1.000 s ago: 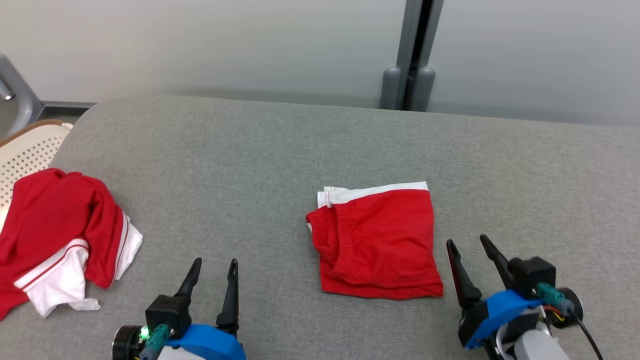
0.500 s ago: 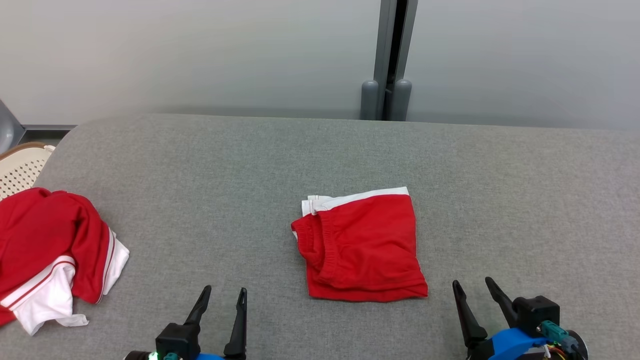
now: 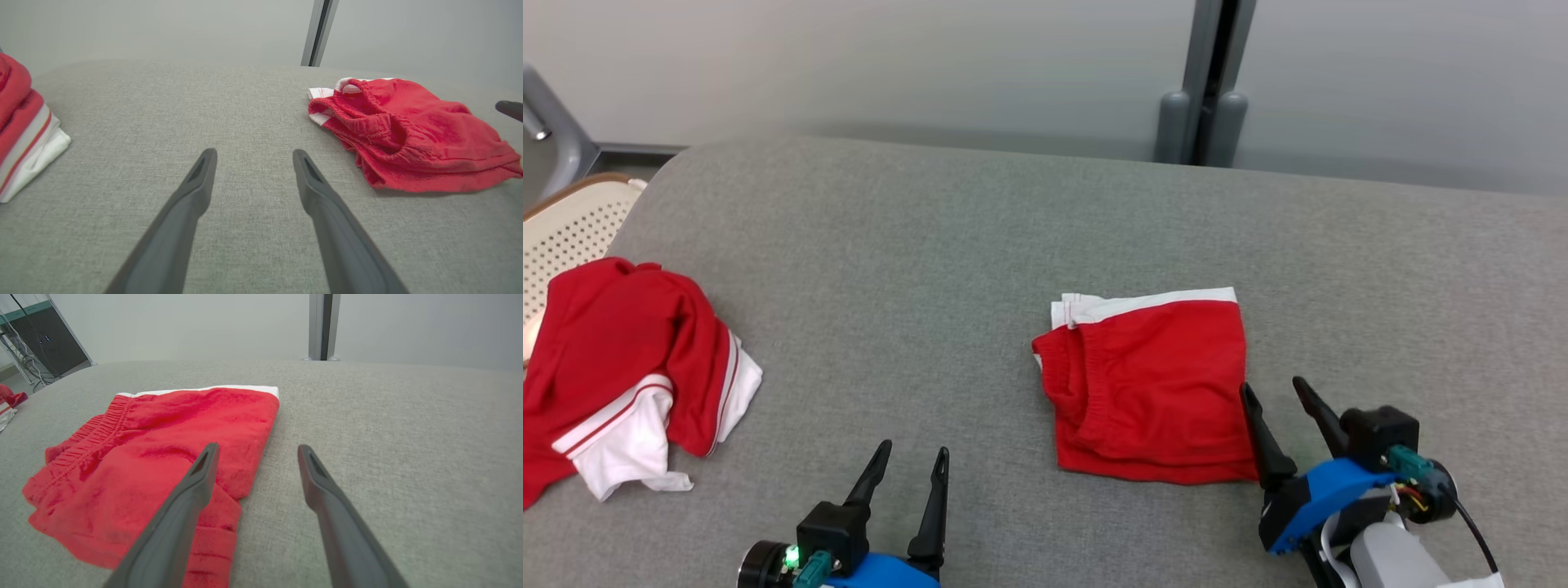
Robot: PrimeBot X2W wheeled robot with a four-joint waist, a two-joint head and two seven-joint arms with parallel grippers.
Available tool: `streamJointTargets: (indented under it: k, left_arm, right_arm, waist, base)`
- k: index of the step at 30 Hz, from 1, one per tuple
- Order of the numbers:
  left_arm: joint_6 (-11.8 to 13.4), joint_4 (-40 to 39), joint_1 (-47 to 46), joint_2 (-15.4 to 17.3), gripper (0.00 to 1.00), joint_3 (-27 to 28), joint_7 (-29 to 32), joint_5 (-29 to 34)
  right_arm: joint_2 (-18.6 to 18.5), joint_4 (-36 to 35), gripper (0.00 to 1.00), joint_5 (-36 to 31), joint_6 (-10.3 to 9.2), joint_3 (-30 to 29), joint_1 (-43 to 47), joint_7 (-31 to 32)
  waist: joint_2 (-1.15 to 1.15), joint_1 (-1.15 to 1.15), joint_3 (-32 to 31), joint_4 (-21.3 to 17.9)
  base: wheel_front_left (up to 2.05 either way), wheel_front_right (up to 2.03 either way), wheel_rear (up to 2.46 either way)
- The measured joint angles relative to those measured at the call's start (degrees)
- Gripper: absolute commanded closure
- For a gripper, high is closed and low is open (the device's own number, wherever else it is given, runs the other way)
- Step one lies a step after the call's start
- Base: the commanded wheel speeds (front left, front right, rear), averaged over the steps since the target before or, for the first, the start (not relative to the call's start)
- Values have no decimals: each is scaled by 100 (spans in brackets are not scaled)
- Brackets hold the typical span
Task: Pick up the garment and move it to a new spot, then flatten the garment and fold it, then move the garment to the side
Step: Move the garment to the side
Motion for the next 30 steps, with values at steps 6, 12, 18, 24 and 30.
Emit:
streamJointTargets:
  k: [6, 12, 18, 24, 30]
  left_arm:
    - [-19, 49, -198, 0, 0, -44, 0, 23]
    - [-64, 87, -371, 1, 0, -123, 1, 5]
    - [-64, 69, -273, 2, 0, 2, 1, 9]
    - [-68, -82, -297, 1, 0, -70, 1, 80]
    - [-79, -185, -522, -4, 0, -463, 1, 77]
  right_arm:
    - [0, 690, 0, -127, 0, -37, -628, 0]
    - [-4, 1608, 100, -45, 0, -30, -1045, 20]
    - [46, 1549, 100, 1, 8, -136, -1074, -10]
    - [12, 1182, 100, 7, 2, -116, -886, -9]
    - [8, 995, 100, 53, 2, -41, -727, -9]
  waist:
    - [0, 0, 278, 275]
    - [0, 0, 504, 557]
    - [0, 0, 476, 344]
    - [0, 1, 546, -483]
    - [0, 1, 643, -1467]
  base:
    - [0, 0, 0]
    - [0, 0, 0]
    - [0, 0, 0]
    - [0, 0, 0]
    - [0, 0, 0]
